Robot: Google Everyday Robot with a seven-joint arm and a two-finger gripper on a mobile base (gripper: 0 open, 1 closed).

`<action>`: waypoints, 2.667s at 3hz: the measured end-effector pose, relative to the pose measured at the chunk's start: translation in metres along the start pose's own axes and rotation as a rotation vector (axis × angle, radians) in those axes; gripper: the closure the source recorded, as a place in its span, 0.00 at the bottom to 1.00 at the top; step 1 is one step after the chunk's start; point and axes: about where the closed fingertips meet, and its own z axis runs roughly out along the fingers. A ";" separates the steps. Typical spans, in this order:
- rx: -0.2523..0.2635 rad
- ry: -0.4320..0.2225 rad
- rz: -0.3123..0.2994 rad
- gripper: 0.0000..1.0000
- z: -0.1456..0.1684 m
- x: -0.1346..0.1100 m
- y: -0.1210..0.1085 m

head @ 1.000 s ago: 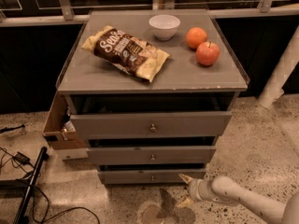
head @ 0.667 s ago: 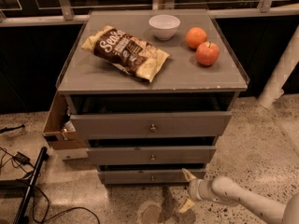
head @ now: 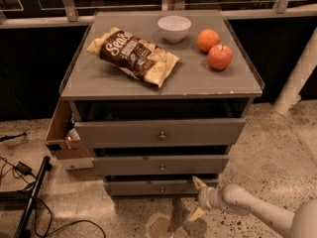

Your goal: Open bottom drawer

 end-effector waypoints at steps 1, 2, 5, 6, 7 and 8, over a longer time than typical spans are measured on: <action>-0.002 0.008 -0.006 0.00 0.012 0.003 -0.009; -0.010 0.023 -0.016 0.00 0.025 0.006 -0.019; -0.048 0.079 -0.035 0.00 0.056 0.008 -0.039; -0.060 0.099 -0.038 0.00 0.063 0.010 -0.043; -0.070 0.123 -0.041 0.00 0.069 0.014 -0.045; -0.095 0.162 -0.031 0.00 0.077 0.024 -0.043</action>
Offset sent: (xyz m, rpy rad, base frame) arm 0.0457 0.0034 -0.0240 -0.0518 0.0041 0.0170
